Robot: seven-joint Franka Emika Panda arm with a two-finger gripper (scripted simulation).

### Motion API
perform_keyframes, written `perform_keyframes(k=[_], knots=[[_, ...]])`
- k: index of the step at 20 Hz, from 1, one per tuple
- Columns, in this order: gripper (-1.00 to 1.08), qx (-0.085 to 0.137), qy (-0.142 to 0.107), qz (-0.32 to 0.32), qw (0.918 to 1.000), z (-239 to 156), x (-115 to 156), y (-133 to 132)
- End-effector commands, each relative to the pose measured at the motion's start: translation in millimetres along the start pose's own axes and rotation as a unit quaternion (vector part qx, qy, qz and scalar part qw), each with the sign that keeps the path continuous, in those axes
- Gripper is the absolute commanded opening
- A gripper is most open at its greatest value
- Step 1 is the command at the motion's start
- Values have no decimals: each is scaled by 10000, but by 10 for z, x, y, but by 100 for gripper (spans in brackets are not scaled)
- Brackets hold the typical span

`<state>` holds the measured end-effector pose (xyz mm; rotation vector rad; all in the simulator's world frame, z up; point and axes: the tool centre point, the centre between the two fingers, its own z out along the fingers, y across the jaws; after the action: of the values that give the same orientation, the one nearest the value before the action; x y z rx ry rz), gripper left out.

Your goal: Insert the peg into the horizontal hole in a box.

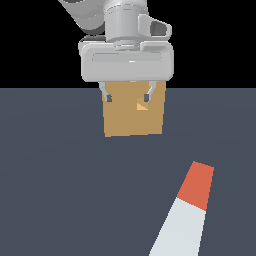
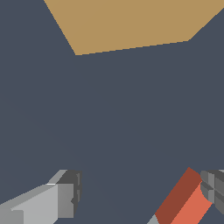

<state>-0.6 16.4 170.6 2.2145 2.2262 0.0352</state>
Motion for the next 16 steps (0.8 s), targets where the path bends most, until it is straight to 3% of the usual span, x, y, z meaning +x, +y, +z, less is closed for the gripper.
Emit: perform_keyframes(k=[1,9,16], knots=[[100,0,0,0,10000,0,0,0],[100,4,-13,275,9996,89,-167,104],[100,15,-44,989,9951,316,-624,331]])
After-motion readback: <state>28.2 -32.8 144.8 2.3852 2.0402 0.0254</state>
